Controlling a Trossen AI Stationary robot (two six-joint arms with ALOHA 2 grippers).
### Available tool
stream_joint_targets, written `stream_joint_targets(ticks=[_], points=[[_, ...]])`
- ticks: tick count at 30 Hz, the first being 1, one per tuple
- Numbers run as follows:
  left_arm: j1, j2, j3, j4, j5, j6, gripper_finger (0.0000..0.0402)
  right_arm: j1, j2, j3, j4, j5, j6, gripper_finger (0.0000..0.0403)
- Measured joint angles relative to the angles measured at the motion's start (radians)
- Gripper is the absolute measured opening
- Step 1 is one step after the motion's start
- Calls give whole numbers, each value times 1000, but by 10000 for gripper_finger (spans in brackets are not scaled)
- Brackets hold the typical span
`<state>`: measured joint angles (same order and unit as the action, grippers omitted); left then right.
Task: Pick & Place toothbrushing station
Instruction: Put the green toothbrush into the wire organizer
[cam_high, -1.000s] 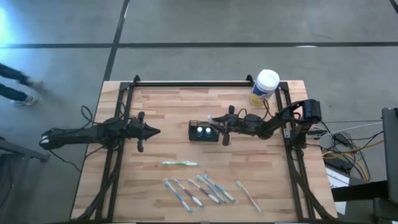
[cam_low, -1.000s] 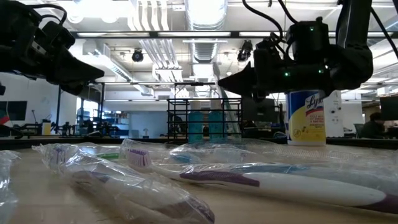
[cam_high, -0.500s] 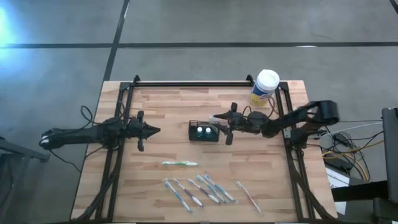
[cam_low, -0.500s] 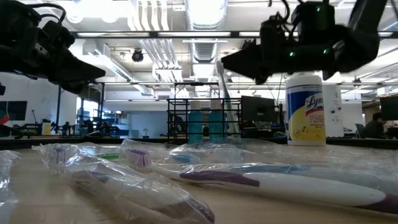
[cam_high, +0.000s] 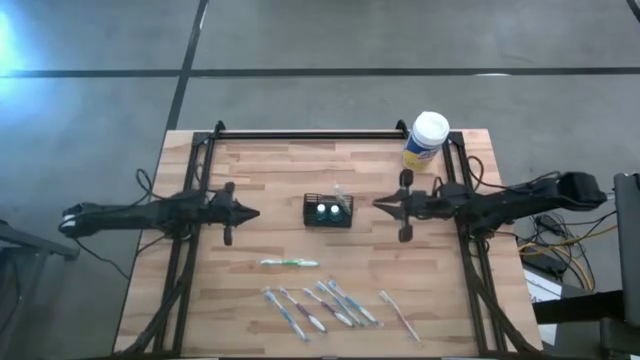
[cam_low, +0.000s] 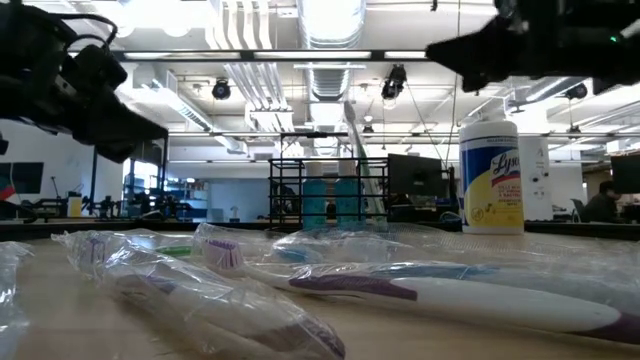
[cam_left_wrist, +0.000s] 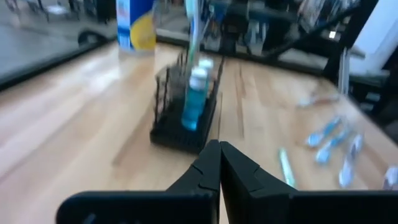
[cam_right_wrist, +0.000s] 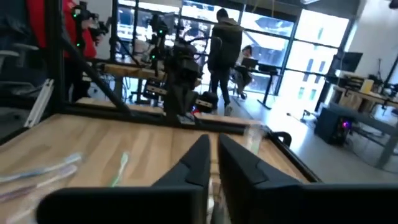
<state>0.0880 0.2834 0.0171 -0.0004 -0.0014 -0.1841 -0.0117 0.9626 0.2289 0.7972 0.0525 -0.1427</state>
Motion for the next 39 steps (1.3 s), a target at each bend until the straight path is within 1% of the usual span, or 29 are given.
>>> stream_joint_targets(ticks=[2,5,8,14,18,20,21,24,26,30,34,37,39], points=[[-5,48,1,-2,-8,-5,4,-1,-30,-39,1,4,2,14],[-17,123,9,-12,-8,-29,3,-1,-55,-78,5,32,20,13],[-43,194,57,-47,-6,-71,3,-1,-55,-104,3,54,35,12],[-138,349,217,-266,-72,-142,6,-1,-30,-120,2,56,32,12],[-180,451,333,-451,-164,-243,24,-1,-21,-119,0,56,35,12],[-199,499,389,-540,-179,-281,40,-1,-17,-117,-1,56,35,12],[-212,525,414,-555,-172,-292,50,-1,-17,-116,-1,56,36,12],[-261,601,453,-549,-83,-315,89,-1,-17,-113,-1,55,42,12],[-304,651,486,-520,-60,-318,120,-1,-18,-111,-1,55,63,12],[-391,754,536,-525,-62,-325,182,-1,-17,-108,-1,53,72,12],[-457,850,577,-508,-117,-313,235,-1,-17,-107,0,53,87,12],[-488,915,590,-471,-120,-280,263,-1,-16,-107,0,53,90,12],[-497,952,599,-442,-120,-259,273,-1,-16,-107,0,53,91,12]])
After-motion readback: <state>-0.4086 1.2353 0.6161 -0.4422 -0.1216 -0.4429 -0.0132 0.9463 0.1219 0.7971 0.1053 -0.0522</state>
